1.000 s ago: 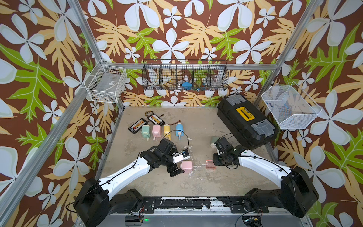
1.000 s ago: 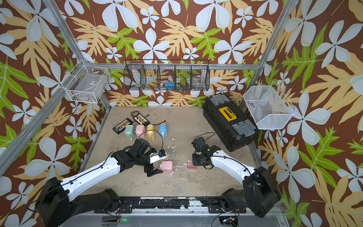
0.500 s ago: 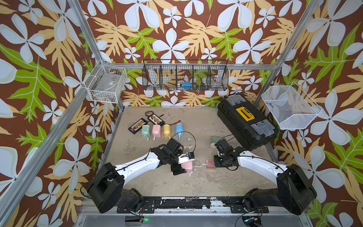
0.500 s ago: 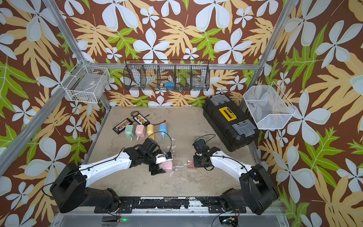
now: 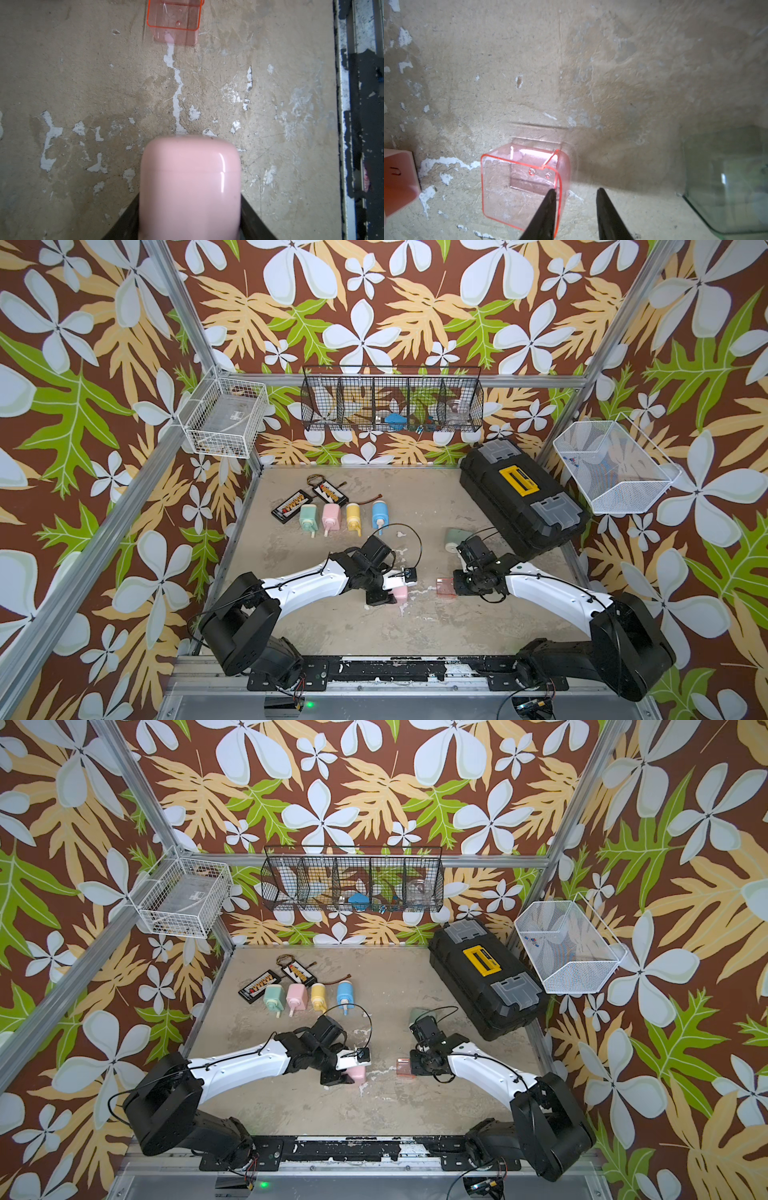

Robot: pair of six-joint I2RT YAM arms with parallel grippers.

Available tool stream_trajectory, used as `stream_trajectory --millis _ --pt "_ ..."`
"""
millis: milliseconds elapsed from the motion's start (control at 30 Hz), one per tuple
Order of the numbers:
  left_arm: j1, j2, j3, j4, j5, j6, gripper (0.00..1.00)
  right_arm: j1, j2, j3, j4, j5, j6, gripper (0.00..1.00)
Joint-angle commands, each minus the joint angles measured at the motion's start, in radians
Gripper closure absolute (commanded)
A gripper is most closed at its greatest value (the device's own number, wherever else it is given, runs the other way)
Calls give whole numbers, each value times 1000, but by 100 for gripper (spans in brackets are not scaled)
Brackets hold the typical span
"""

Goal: Put the tray back into the pencil sharpener
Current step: Pick up the pencil sharpener from the center of the board, then close the container of the pencil sharpener.

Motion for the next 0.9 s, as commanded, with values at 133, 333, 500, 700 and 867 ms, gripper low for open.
stream_trajectory --millis 133,333,500,700,867 --pt "-16 -5 11 52 -10 -14 57 0 19 1 37 -37 5 70" --pt "-29 -5 24 107 4 -49 57 1 36 2 64 -68 18 80" --pt "-37 32 49 110 4 -55 57 47 73 16 78 -81 34 84" --pt "-63 72 72 108 -40 -62 57 116 120 34 118 -86 87 88" --pt "-84 95 77 99 -66 -63 57 134 128 34 148 -111 122 88"
